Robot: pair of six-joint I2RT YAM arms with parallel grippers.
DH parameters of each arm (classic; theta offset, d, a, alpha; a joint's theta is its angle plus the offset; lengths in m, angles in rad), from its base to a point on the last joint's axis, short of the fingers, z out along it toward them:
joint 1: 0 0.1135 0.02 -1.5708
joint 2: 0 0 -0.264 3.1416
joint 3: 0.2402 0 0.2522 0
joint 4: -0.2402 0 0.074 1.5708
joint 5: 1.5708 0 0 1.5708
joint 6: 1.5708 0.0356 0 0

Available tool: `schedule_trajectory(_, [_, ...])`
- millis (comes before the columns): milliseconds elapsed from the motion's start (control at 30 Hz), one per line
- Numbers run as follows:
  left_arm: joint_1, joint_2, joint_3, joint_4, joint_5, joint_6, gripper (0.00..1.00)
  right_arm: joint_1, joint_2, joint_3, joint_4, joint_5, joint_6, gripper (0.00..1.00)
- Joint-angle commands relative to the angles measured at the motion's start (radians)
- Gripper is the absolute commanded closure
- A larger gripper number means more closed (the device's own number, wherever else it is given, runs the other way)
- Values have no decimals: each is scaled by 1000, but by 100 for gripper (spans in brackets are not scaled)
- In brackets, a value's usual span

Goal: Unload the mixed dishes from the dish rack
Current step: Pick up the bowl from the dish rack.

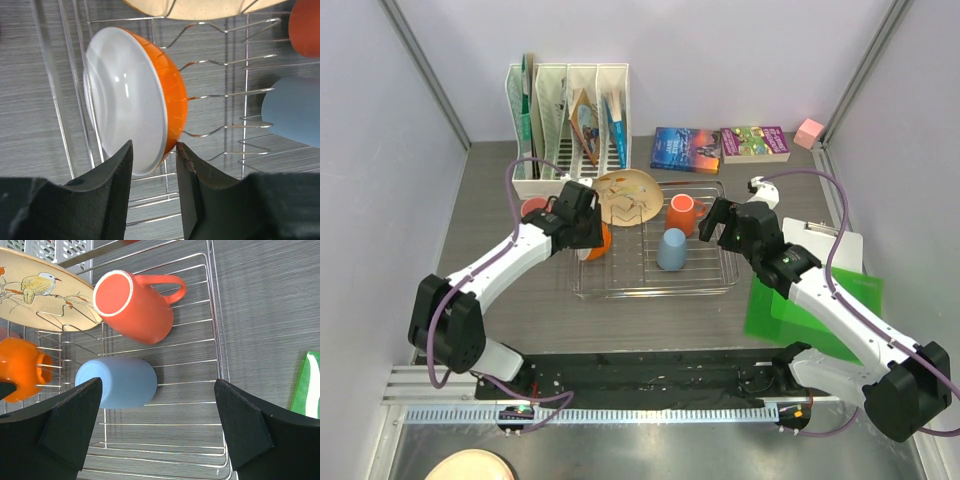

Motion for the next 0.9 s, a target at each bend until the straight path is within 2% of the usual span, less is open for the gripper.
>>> schedule_trajectory(0, [1, 19, 17, 34, 6, 14, 65, 2, 0, -3, 43, 11, -2, 1])
schedule_trajectory(233, [1, 41, 20, 22, 1, 19, 85, 2, -2, -6, 48, 11, -9, 1])
schedule_trajectory(433, [1, 15, 12, 25, 33, 25, 99, 2, -7, -1, 48, 11, -11, 1])
schedule_trajectory(867, [3, -70, -42, 138, 294, -6, 100, 1, -5, -1, 48, -1, -5, 1])
